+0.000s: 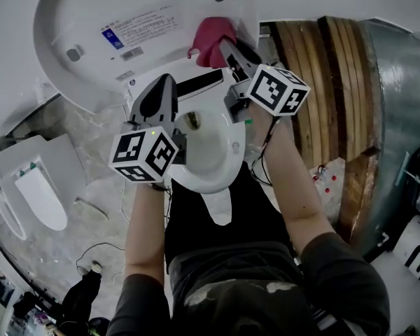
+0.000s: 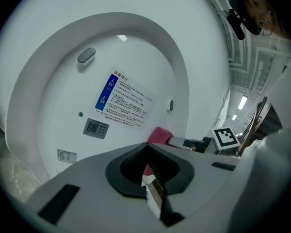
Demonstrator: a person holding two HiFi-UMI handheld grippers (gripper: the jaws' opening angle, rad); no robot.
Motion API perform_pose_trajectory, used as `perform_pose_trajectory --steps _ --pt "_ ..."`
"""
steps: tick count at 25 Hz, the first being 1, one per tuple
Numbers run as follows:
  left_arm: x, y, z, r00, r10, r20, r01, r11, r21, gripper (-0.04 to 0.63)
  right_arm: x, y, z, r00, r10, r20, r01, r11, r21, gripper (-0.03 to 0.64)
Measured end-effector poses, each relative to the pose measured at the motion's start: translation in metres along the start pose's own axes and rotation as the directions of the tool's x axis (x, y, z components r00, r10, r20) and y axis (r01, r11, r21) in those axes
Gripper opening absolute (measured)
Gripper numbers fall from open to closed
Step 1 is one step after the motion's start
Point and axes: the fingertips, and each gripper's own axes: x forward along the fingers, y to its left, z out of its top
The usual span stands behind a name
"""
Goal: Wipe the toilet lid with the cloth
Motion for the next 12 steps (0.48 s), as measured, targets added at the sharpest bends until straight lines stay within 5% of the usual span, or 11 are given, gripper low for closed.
perform_pose_trajectory --steps 5,12 --pt "-0.019 0.024 0.005 0.999 0.032 0.01 -0.032 0.999 -0.002 0.008 0.005 0.013 -0.01 1.0 -0.004 -0.014 0.003 1.0 -0.023 0.067" --pt "-0.073 0.089 0.017 0.993 0.113 0.027 -0.113 0.994 -0.007 0.006 0.044 0.091 -0.08 0.99 0.095 -0.104 -0.097 0.995 -0.012 0.067"
